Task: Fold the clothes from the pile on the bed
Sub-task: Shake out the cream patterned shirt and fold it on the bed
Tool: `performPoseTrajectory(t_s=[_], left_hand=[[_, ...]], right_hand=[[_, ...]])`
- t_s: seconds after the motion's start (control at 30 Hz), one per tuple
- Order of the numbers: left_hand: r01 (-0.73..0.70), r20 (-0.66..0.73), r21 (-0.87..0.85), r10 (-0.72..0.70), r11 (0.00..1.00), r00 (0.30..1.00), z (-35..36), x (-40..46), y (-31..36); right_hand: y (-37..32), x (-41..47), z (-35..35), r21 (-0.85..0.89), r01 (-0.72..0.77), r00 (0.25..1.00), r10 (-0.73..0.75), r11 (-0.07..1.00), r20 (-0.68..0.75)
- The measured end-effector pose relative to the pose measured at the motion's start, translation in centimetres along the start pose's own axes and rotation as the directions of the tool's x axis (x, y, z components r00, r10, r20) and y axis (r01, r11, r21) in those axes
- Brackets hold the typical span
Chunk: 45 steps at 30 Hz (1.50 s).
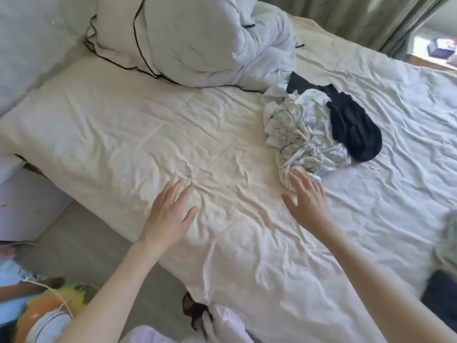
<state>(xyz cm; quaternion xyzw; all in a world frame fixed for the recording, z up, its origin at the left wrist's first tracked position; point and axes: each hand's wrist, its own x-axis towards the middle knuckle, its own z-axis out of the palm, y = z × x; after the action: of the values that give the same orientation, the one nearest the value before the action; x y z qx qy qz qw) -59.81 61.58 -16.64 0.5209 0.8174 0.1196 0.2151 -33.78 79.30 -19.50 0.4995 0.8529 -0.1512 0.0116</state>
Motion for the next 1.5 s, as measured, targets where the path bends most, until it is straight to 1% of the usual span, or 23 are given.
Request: performPoseTrajectory(t_s=[0.13,0.27,0.4,0.47,0.53,0.6,0.67,0.73,0.8,0.87,0.93,1.0,1.03,1.1,1.2,1.23,1.3,1.37,1.43,1.5], left_hand=[[-0.048,0.112,-0.043,0.052,0.998,0.992,4.9,5.2,3.4],[-0.072,0.191,-0.071,0.085,0.995,0.978,8.5,10.8,6.2],[-0.088,0.191,-0.104,0.106,0.991,0.976,11.4,14.0,7.8],[-0.089,0.208,-0.108,0.11,0.99,0.972,12.6,15.0,8.1],[-0.093,0.223,-0.097,0.113,0.991,0.968,13.5,16.3,8.2],[-0.105,0.21,-0.077,0.119,0.991,0.97,13.9,18.2,8.4],[-0.125,0.19,-0.054,0.133,0.991,0.973,14.1,19.9,8.7],[-0.141,0.189,-0.037,0.146,0.989,0.971,14.2,20.7,9.4],[-0.158,0.19,-0.047,0.164,0.986,0.968,14.5,20.6,10.5],[-0.18,0.213,-0.061,0.189,0.982,0.959,14.9,19.8,11.6],[-0.195,0.237,-0.085,0.21,0.977,0.949,15.5,18.7,12.7],[-0.204,0.256,-0.132,0.232,0.97,0.938,15.9,17.7,13.9],[-0.216,0.262,-0.154,0.251,0.964,0.932,16.0,17.4,14.7],[-0.251,0.258,-0.184,0.293,0.95,0.921,15.9,17.0,16.3],[-0.284,0.18,-0.264,0.336,0.922,0.924,15.0,16.8,19.1],[-0.28,0.153,-0.298,0.335,0.913,0.93,14.5,16.7,20.0],[-0.272,0.087,-0.35,0.32,0.896,0.943,13.2,16.3,21.1],[-0.228,0.003,-0.388,0.249,0.893,0.969,11.5,15.8,21.6],[-0.169,-0.018,-0.412,0.177,0.895,0.984,9.3,14.9,21.3],[-0.163,-0.034,-0.414,0.164,0.896,0.986,6.8,13.8,20.4]], right_hand=[[5.4,5.0,2.5,0.052,-0.155,0.985,0.15,0.987,0.083],[9.7,11.0,4.7,0.091,-0.303,0.952,0.298,0.949,0.065],[13.6,15.7,7.2,0.101,-0.458,0.889,0.455,0.883,0.048],[15.4,17.5,8.2,0.056,-0.48,0.877,0.48,0.875,0.013],[16.9,18.9,9.0,-0.032,-0.459,0.889,0.458,0.888,-0.016],[18.2,20.3,9.6,-0.078,-0.437,0.899,0.438,0.896,-0.001],[18.7,21.1,9.9,-0.012,-0.447,0.895,0.447,0.895,0.01],[18.1,20.8,9.7,0.181,-0.45,0.889,0.458,0.875,-0.003],[16.6,19.7,9.2,0.406,-0.434,0.873,0.487,0.804,-0.033],[14.8,17.7,8.4,0.605,-0.422,0.825,0.563,0.675,-0.053],[13.7,15.3,7.4,0.75,-0.377,0.775,0.628,0.543,-0.065],[12.7,12.9,6.0,0.825,-0.348,0.752,0.658,0.445,-0.037],[12.2,11.8,5.2,0.851,-0.336,0.754,0.656,0.404,-0.014],[11.2,10.2,3.4,0.882,-0.291,0.788,0.616,0.37,0.002],[9.7,8.4,0.3,0.928,-0.202,0.835,0.55,0.313,-0.004],[9.2,7.9,-0.7,0.934,-0.175,0.853,0.521,0.311,-0.014],[8.0,6.9,-2.5,0.926,-0.128,0.9,0.435,0.356,-0.043],[6.8,6.2,-4.0,0.906,-0.088,0.929,0.363,0.413,-0.075],[6.1,5.7,-5.5,0.894,-0.068,0.924,0.365,0.444,-0.112],[5.7,5.3,-7.1,0.884,-0.026,0.915,0.367,0.466,-0.167]])
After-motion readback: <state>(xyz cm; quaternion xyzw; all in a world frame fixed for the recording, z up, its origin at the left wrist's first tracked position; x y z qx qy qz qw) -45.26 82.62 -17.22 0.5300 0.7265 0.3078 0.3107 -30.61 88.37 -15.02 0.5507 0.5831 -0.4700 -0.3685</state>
